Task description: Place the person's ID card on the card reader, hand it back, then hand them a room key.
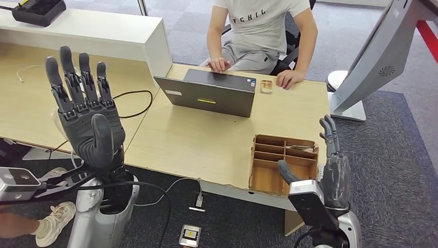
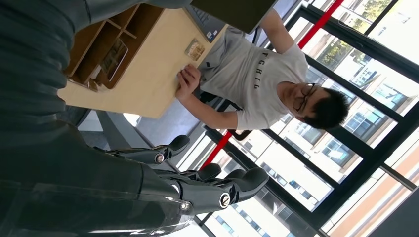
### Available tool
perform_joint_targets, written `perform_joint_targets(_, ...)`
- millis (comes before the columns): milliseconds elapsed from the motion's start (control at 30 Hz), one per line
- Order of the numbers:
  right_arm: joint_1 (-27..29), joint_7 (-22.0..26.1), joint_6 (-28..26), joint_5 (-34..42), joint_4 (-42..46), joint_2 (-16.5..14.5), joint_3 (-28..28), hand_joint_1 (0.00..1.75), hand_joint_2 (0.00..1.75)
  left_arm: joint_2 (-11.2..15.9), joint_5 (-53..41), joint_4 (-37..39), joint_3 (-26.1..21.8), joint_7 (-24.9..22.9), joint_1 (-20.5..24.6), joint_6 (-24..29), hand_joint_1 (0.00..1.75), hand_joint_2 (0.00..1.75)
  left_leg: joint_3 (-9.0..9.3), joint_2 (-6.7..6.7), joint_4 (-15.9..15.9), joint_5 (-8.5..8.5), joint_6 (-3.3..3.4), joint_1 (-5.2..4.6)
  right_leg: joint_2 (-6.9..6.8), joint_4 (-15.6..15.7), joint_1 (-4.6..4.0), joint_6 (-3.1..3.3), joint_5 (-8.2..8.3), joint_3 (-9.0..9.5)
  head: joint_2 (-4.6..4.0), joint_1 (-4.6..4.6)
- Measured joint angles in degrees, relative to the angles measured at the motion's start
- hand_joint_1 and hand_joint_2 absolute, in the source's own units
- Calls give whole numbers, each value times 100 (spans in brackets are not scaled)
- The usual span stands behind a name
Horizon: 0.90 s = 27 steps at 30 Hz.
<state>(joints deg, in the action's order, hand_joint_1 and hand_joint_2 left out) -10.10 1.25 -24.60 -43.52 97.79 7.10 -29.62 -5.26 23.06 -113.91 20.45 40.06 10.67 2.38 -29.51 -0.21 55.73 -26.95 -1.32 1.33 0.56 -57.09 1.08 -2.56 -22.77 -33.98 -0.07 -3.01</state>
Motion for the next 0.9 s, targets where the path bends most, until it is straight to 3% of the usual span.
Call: perform_joint_targets(900,52,-1,-1,20,64,2,22,0,175,50,45,-51,92,0,-1,61,0,175,0,0,0,0,0,0,0,0,0,0,0,0,0,0)
